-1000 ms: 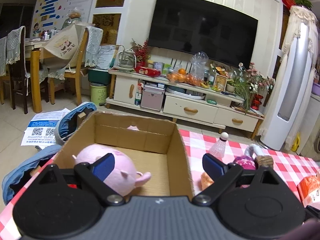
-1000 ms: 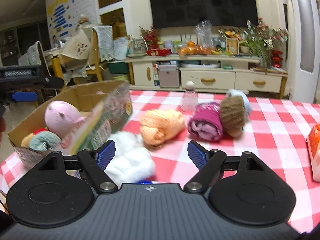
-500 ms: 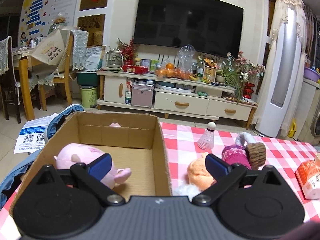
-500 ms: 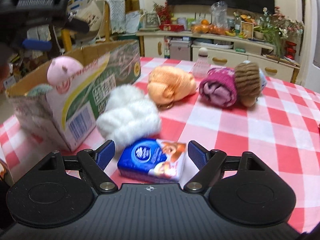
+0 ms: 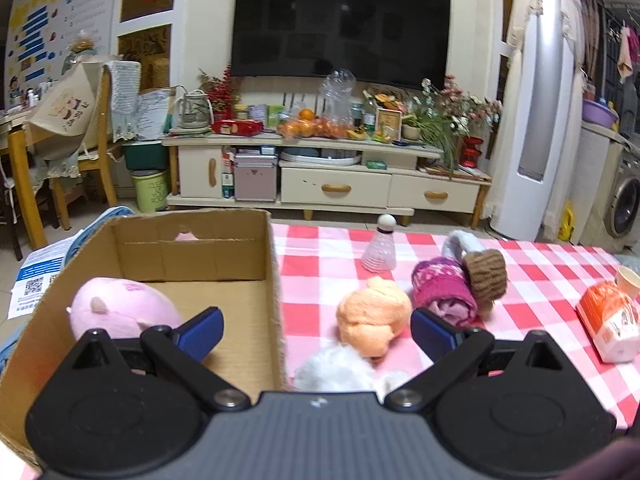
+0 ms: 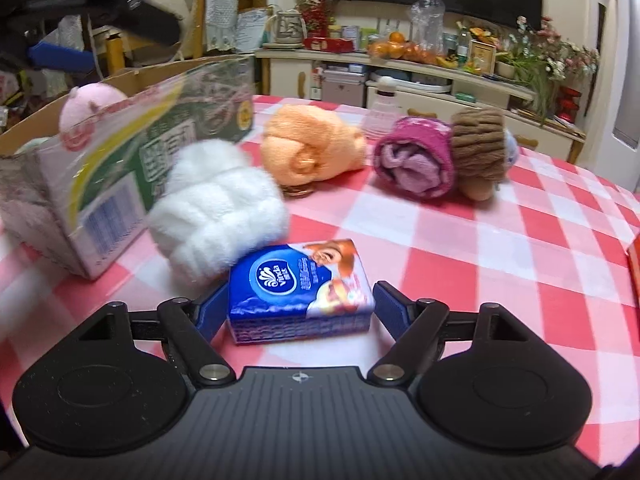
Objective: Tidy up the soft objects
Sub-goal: 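Move both tools back over the table toward the slipper and tissue pack, then grasp the white fluffy slipper with left tool while right tool grasps blue tissue pack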
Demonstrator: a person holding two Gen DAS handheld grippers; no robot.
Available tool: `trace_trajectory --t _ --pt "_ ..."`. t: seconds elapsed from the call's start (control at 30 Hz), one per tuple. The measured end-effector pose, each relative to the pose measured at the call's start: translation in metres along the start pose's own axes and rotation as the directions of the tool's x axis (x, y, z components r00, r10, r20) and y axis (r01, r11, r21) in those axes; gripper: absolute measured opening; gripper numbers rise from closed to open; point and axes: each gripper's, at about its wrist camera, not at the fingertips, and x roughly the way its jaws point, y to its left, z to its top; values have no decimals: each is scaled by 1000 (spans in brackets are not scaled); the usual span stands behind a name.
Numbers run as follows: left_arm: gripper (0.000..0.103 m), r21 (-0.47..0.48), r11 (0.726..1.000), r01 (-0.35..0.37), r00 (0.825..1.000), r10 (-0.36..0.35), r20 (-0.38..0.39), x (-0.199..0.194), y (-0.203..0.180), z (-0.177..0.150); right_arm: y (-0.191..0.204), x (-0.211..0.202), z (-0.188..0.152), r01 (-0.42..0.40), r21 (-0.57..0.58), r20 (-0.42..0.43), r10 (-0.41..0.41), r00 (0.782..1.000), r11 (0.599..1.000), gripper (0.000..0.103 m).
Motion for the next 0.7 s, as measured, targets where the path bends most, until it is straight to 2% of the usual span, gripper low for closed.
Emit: trace_trajectory --t 0.23,0.43,0.6,0.7 --pt "100 37 999 28 999 -26 -31 7 -15 -5 -42 6 1 77 71 2 -77 997 994 93" --pt "100 68 994 80 995 -76 -64 8 -33 -12 -76 10 -4 177 83 -8 -177 984 981 94" --pt "100 109 986 127 988 -116 -101 9 -51 -20 -100 12 -3 217 105 -12 -217 976 971 101" --pt "100 133 979 157 981 -139 -134 12 -61 -27 -110 12 -3 217 113 -14 -217 976 970 101"
